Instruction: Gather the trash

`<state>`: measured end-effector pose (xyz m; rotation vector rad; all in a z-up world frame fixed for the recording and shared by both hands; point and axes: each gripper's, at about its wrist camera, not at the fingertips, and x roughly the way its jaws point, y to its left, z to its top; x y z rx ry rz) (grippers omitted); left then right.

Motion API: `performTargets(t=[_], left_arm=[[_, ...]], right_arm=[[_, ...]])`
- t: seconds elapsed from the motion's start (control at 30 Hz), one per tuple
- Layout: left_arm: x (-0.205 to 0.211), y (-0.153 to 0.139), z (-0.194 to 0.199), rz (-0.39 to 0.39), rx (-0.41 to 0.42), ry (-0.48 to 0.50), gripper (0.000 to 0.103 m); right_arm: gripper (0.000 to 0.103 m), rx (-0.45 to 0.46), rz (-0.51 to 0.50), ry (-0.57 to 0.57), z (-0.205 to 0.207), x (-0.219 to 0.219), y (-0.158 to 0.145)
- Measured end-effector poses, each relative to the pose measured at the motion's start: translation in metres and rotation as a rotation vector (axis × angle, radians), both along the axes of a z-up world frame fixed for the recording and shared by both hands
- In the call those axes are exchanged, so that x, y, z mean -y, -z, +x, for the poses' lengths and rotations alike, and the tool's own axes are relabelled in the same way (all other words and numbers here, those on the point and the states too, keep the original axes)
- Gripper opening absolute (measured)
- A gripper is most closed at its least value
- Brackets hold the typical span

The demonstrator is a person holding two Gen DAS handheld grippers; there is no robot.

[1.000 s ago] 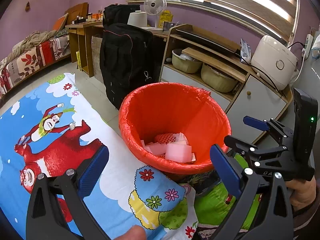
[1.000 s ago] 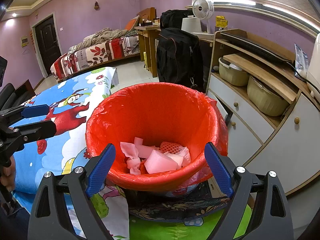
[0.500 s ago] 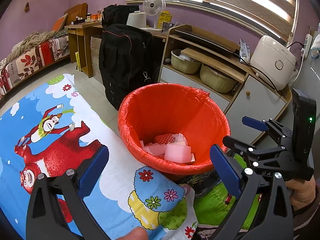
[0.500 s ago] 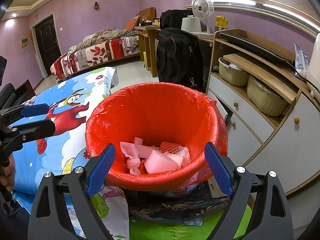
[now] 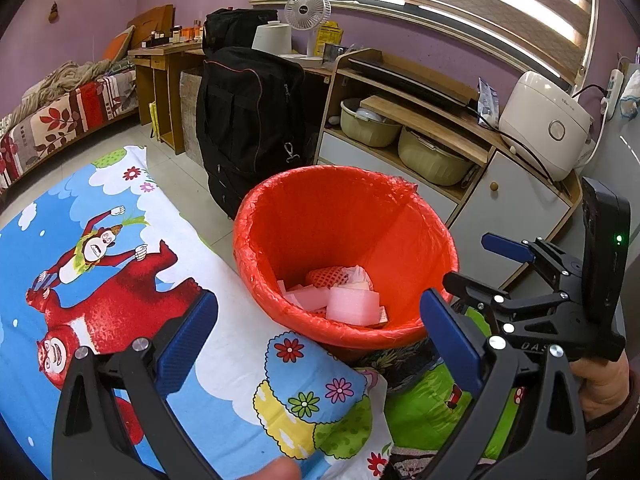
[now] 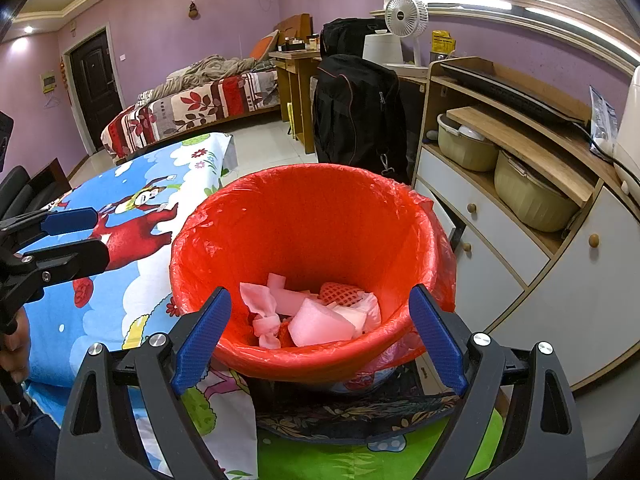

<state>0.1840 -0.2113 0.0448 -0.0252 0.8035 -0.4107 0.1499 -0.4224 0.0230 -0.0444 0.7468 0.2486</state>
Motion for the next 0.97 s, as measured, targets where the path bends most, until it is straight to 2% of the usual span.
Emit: performTargets(t=[0.97], left_arm=[[0.0024, 0.0017, -0.0011, -0.002, 0.007, 0.012, 0.098]], right_arm=[[0.084, -0.001, 0.001, 0.000, 0.0004, 0.0005, -0.0006]])
